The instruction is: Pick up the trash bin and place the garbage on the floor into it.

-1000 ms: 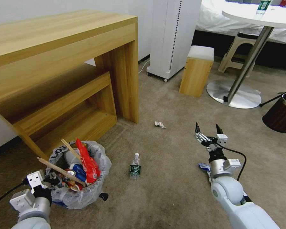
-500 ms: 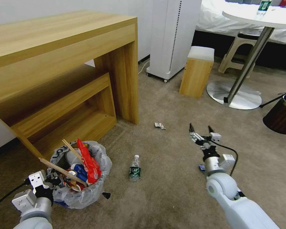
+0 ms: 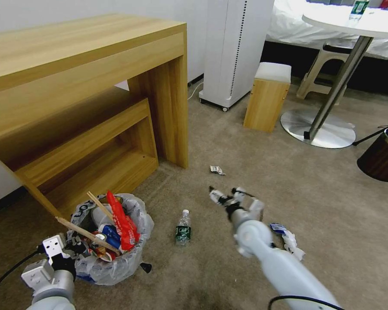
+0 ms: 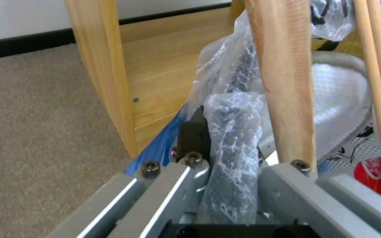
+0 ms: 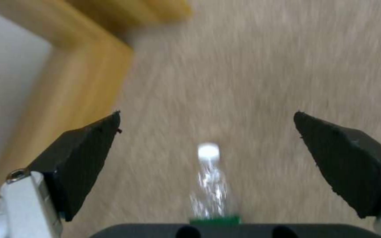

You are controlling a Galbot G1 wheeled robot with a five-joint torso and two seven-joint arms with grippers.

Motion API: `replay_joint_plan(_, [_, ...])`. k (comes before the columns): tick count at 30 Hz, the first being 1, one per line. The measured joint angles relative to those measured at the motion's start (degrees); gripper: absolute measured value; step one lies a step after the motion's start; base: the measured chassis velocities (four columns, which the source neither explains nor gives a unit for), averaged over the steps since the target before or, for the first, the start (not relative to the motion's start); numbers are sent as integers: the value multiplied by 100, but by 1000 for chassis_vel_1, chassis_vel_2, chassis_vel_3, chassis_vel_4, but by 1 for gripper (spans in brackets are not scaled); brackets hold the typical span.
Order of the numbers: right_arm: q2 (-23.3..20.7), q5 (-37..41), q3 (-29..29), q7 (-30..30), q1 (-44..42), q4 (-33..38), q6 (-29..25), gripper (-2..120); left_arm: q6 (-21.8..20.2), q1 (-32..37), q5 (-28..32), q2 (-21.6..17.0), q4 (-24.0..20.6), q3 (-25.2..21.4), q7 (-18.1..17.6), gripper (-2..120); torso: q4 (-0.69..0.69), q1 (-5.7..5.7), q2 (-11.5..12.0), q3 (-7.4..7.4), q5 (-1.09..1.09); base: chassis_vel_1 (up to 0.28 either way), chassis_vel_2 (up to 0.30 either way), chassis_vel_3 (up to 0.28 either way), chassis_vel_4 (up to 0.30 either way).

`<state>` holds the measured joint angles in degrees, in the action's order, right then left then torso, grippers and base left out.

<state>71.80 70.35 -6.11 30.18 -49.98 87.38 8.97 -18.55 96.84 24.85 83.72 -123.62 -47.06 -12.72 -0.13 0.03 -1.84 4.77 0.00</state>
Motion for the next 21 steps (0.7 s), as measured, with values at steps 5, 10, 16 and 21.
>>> replay_joint_plan(5, [397,160,-275,693,277,-335,530,100,11,-40,-63,60,60,14,3,1,1,0,0,0,0,0,0,0,0])
replay_joint_plan(10, [562,-140,-570,1213,329,-744,993,100,47,-78,-111,102,104,19,9,1,-1,0,0,0,-1,0,0,0,0])
replay_joint_plan(16, [693,-563,-959,1220,497,-1273,1143,100,77,-83,-120,112,113,25,19,1,-1,0,0,0,-1,0,0,0,0])
replay_joint_plan(21, [793,-904,-1442,961,868,-1659,1096,100,121,-74,-119,114,116,21,60,1,0,0,0,0,0,0,0,0,0])
